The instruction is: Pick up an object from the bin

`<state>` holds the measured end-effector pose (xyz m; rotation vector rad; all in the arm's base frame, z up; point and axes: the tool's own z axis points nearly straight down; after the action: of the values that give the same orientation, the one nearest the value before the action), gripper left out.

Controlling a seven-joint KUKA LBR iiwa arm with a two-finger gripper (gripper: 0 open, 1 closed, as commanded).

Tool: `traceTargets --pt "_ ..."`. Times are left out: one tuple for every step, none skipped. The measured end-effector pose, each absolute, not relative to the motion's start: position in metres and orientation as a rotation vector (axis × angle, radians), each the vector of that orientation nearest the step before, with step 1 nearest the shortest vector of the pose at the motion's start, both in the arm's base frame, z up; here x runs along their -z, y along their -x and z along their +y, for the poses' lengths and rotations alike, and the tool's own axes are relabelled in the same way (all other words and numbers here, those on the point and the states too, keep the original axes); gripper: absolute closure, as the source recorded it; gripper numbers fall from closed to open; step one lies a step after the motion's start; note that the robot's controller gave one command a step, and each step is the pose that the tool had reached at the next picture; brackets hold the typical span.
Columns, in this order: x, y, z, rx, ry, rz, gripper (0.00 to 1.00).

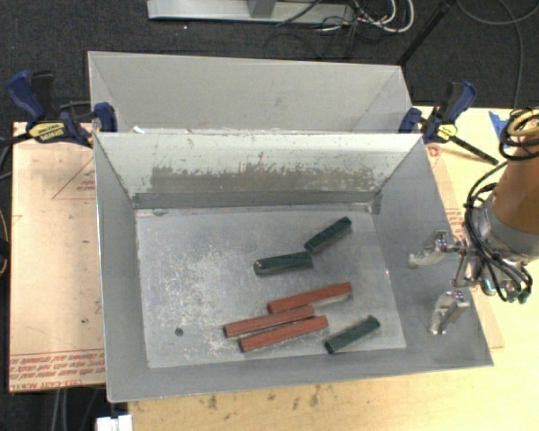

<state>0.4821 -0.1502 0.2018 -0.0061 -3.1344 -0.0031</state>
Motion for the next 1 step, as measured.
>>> traceTargets --pt "-0.2056 -0.4839 -0.1494 0.001 0.000 -3.142 0.00"
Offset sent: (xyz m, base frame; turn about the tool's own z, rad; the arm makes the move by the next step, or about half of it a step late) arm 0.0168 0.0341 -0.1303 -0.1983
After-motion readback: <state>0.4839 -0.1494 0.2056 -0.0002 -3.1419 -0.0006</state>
